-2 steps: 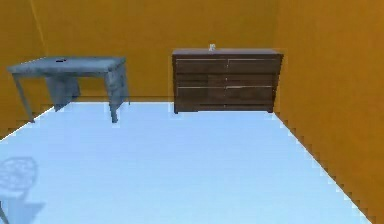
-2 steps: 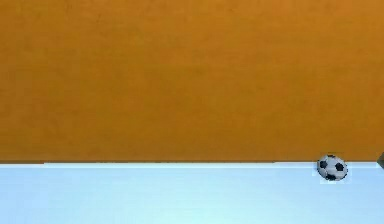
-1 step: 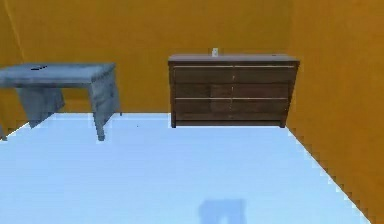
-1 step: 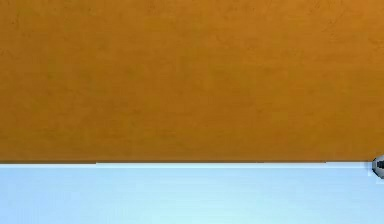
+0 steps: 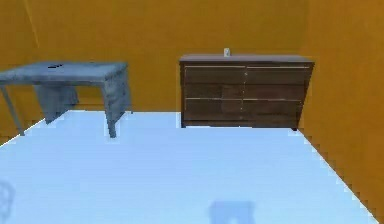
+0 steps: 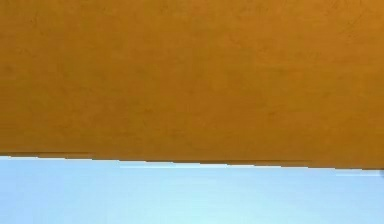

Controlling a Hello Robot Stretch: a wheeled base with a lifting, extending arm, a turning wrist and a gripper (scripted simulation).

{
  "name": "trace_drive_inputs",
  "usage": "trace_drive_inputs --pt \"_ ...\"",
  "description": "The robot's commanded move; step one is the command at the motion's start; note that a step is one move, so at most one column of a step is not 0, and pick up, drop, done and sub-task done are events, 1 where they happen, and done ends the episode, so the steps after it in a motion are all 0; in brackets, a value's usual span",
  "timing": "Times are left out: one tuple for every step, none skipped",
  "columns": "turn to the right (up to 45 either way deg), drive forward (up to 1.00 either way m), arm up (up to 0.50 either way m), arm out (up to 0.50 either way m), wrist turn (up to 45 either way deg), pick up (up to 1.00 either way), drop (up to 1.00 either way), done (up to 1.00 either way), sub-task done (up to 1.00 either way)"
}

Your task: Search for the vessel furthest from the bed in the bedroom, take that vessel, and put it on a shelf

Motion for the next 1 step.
trace_drive_inputs --pt "0.0 1.0 0.0 0.0 0.0 0.0 0.0 0.0 0.0"
